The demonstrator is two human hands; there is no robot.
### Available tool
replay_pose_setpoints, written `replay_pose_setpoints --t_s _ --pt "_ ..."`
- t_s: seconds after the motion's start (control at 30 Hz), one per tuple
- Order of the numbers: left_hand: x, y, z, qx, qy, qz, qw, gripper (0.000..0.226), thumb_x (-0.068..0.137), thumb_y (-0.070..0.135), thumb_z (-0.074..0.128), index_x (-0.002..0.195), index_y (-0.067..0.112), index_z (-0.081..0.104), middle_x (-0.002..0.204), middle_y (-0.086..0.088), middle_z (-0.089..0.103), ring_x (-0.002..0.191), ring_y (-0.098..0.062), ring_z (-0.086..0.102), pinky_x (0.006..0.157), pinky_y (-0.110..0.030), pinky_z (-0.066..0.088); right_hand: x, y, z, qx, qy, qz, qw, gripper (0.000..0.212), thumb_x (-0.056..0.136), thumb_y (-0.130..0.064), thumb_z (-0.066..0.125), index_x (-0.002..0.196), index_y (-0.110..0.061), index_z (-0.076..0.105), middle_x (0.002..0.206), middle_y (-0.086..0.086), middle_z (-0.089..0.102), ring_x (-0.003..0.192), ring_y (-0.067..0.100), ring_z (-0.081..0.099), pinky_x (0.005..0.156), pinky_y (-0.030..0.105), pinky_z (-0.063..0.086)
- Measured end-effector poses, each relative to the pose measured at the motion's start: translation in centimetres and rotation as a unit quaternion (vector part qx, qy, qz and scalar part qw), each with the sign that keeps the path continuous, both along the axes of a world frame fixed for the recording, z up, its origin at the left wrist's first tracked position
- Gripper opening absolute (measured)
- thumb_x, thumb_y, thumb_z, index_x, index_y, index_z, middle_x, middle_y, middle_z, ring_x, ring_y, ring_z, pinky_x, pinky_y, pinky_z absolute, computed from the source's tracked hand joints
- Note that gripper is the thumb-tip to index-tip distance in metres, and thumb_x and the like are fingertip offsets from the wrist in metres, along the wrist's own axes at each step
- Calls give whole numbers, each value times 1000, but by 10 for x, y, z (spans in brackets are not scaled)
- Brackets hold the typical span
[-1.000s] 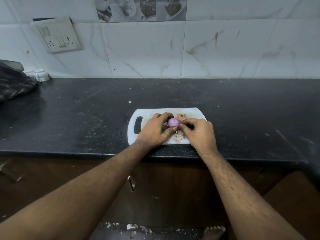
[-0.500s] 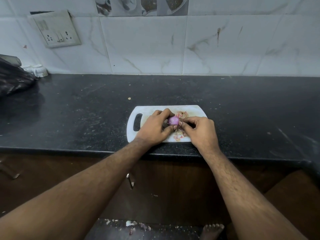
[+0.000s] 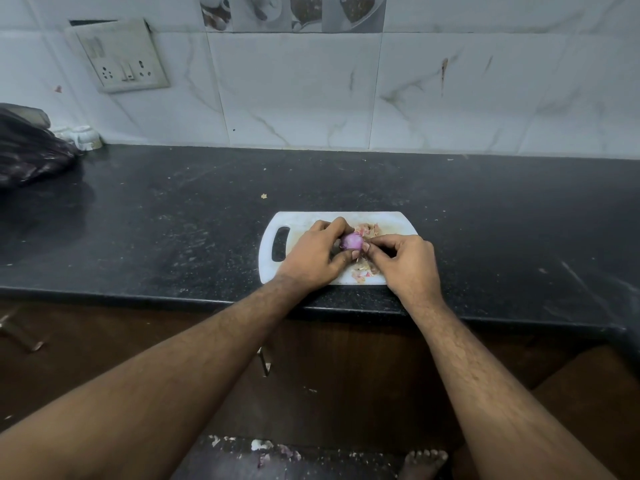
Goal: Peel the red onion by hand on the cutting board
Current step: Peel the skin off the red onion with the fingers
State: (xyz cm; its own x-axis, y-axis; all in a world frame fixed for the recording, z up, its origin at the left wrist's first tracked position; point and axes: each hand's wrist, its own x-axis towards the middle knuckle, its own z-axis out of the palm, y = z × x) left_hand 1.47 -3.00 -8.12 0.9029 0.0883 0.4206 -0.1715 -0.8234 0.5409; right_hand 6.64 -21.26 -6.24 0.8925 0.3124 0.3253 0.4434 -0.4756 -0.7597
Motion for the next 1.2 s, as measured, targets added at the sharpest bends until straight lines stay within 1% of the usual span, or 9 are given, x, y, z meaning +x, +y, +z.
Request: replay_pose_setpoints --t_s 0.17,0.3,0.47,0.63,0.77,0.9,1.0,1.1,1.2 --pt "1 0 0 -1 -4 -2 1000 34 91 47 64 111 20 57 105 -1 66 103 -16 51 82 -32 46 -5 3 1 -26 -10 -40 999 23 90 -46 73 109 -34 80 90 -16 78 79 3 68 74 30 56" --pt "0 -1 0 -10 1 -2 1000 32 91 48 65 110 24 55 106 0 65 101 -15 52 82 -32 45 -6 5 2 -36 -2 -64 997 21 88 -45 74 106 -35 80 89 -17 78 79 5 69 75 32 56" --pt "-2 -2 0 -12 4 -2 1000 33 93 49 58 114 25 53 108 3 66 102 -15 54 86 -39 49 -8 9 4 -110 -7 -71 991 17 90 -38 72 104 -32 78 89 -14 77 79 9 68 68 28 50" --pt "-4 -4 4 -2 23 11 1000 40 95 45 51 127 22 53 114 -2 65 107 -17 53 93 -43 49 0 5 1 -40 14 -97 994 9 89 -24 74 97 -20 78 78 -12 71 71 5 66 68 27 55" --pt "-4 -4 6 -13 6 17 1000 40 96 42 51 127 19 60 117 2 67 114 -15 49 97 -41 47 -1 5 -1 -32 -1 -73 997 25 89 -14 73 111 -25 73 98 -13 73 85 7 68 78 32 58" --pt "-4 -5 7 -5 10 17 1000 47 92 43 52 132 19 58 118 3 68 110 -16 52 95 -41 48 -3 5 0 -14 -35 -8 999 24 102 -29 58 124 -30 68 119 -15 70 105 8 66 91 36 55" --pt "-4 -5 6 6 16 7 1000 46 84 40 58 128 26 56 107 6 68 101 -14 54 88 -40 51 -4 8 0 -103 -42 23 994 44 103 -50 49 142 -31 54 137 -14 60 119 11 60 95 38 50" --pt "-4 -5 5 -4 14 4 1000 39 83 40 61 119 27 54 103 6 67 97 -15 57 84 -44 52 -2 9 -1 -193 -55 38 979 52 105 -51 44 153 -33 40 153 -14 47 138 14 46 102 45 46" --pt "-5 -4 5 -4 18 -9 1000 42 85 42 60 123 29 52 107 4 68 98 -17 59 86 -45 52 1 7 -1 -203 -53 76 975 51 104 -47 51 153 -39 39 155 -19 45 140 13 43 105 46 45"
